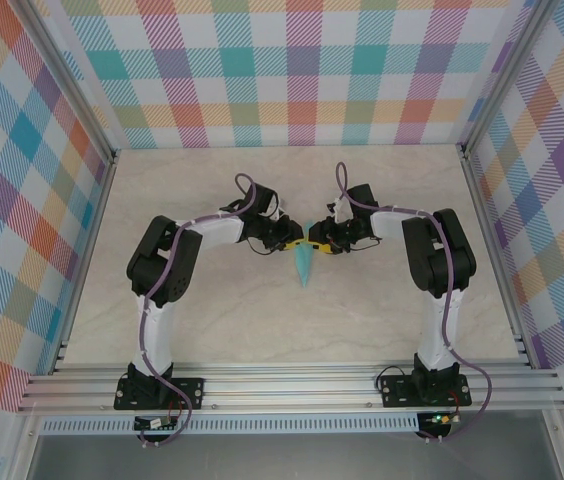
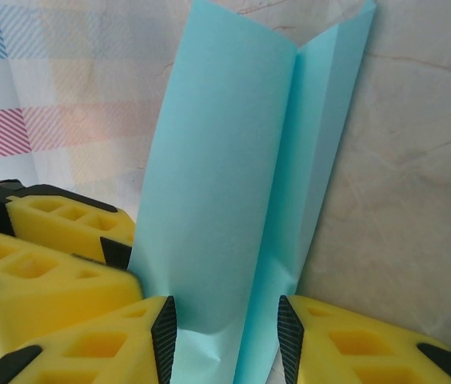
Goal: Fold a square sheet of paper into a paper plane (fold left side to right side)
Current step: Fold the wing for the fifth time at the center of the table.
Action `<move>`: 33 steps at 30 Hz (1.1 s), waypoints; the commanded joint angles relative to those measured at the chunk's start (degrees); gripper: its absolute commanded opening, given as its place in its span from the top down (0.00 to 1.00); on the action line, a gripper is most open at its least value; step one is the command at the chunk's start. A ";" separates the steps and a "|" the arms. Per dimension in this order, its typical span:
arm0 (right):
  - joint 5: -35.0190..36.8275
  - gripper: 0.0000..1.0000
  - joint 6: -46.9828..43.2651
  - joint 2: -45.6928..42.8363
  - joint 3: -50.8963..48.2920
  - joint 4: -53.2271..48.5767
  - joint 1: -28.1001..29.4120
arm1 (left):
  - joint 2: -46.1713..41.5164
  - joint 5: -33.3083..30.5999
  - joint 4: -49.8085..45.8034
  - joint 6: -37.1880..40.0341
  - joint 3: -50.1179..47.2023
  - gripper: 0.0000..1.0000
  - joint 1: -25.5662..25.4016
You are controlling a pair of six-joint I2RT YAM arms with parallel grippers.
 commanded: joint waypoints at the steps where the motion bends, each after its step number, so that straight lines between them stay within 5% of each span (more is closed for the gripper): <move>1: 0.46 0.60 -1.72 2.13 -0.43 -2.49 1.47 | 1.23 0.71 0.56 -0.19 1.52 0.89 0.39; 8: 0.36 0.60 -1.84 1.54 -0.86 -2.36 1.47 | 1.59 -2.06 -2.78 2.75 1.61 0.98 0.65; 33: 0.89 0.60 -0.72 -2.46 -2.49 -0.57 1.07 | 5.02 -2.27 -1.76 4.42 0.82 0.98 1.18</move>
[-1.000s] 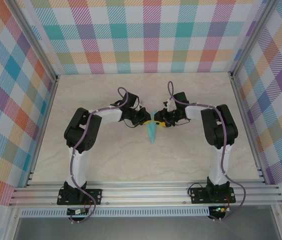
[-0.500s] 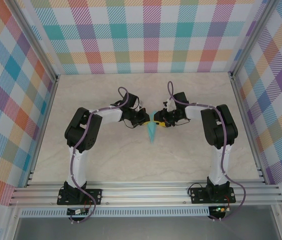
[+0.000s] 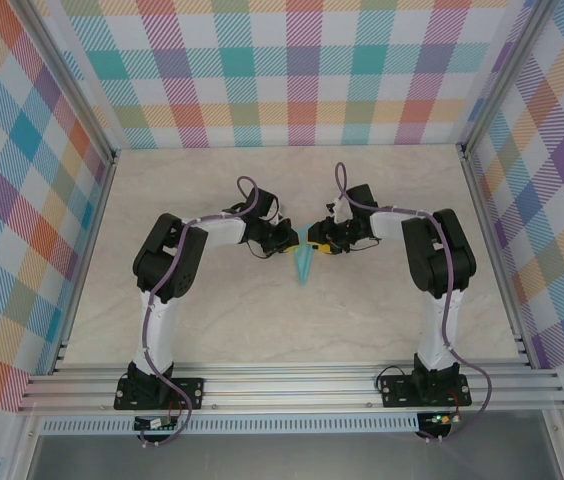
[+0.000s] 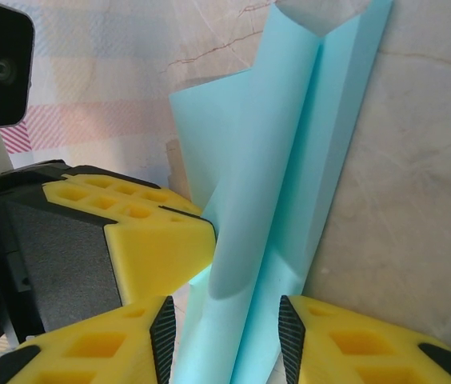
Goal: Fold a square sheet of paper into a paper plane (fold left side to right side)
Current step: Fold the wing for the fifth time at the center of the table.
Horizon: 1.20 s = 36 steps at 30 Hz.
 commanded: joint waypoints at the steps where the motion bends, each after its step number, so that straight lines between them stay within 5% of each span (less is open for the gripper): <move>1: 0.87 0.60 -0.38 -3.23 -2.41 -0.64 0.55 | 1.87 -0.30 -0.79 0.83 -0.09 0.98 0.77; 12: -1.04 0.86 3.68 -4.92 -1.83 1.64 1.41 | 2.35 -0.91 -0.44 0.61 -1.13 0.98 0.76; 36: 3.06 0.87 4.05 2.46 4.01 -3.58 2.45 | 2.20 -1.78 -1.29 0.94 -1.04 0.99 0.78</move>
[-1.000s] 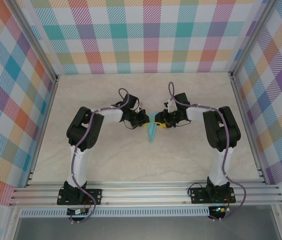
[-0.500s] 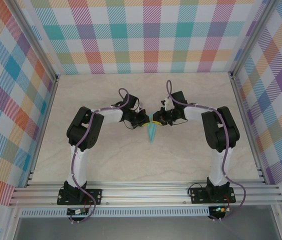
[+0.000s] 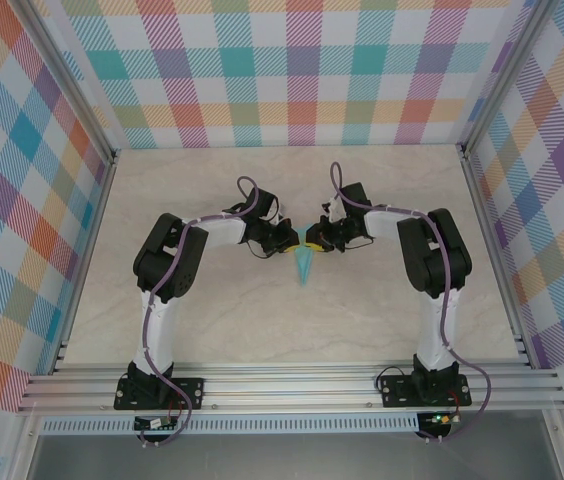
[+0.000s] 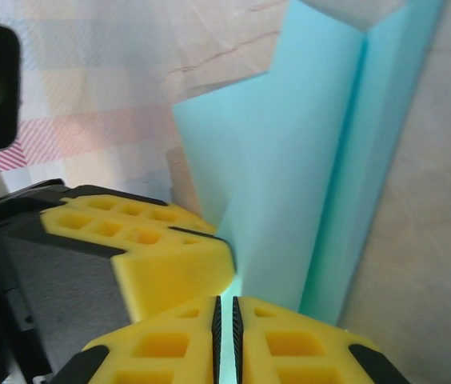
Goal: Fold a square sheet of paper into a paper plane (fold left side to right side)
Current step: Fold the wing for the fifth time at the center of the table.
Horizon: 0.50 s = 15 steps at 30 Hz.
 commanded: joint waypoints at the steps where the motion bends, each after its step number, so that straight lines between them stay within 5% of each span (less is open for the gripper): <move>1: 0.69 0.87 -1.00 1.37 1.49 -2.46 0.47 | 2.15 -2.15 -1.69 0.97 -1.01 0.99 0.75; 15: 3.40 0.87 -2.19 2.83 1.33 -7.25 0.71 | 2.10 -2.54 -1.94 0.79 -0.76 1.00 0.74</move>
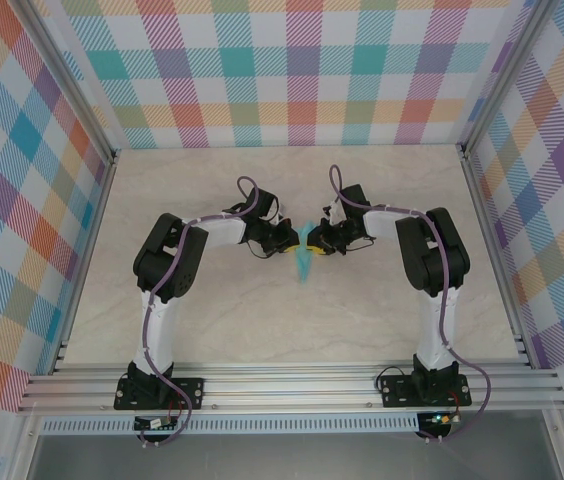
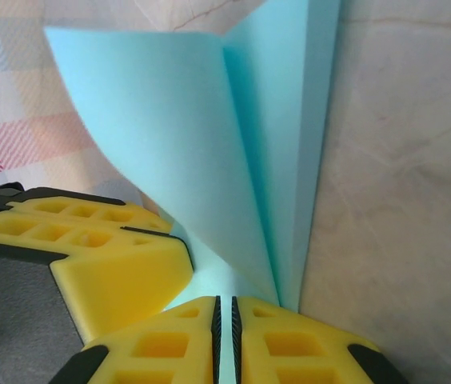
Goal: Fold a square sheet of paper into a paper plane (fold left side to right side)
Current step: Fold the wing for the fifth time at the center of the table.
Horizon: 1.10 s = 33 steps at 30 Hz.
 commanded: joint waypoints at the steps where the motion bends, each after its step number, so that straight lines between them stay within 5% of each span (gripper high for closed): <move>1: 1.82 0.87 -1.61 2.07 0.53 -4.67 0.71 | 1.88 -2.27 -1.90 0.88 -0.76 0.99 0.79; 15: 3.12 0.86 -1.71 3.59 -0.14 -6.28 0.80 | -9.98 -3.98 -5.30 3.31 -3.97 0.74 2.24; 24: 3.03 0.86 -1.26 3.94 -0.06 -5.59 0.78 | -20.62 2.35 3.31 1.49 -14.44 0.73 -1.43; 33: 3.12 0.86 -1.41 4.14 0.18 -5.93 0.78 | -15.37 5.72 9.15 -3.88 -13.02 0.73 -8.49</move>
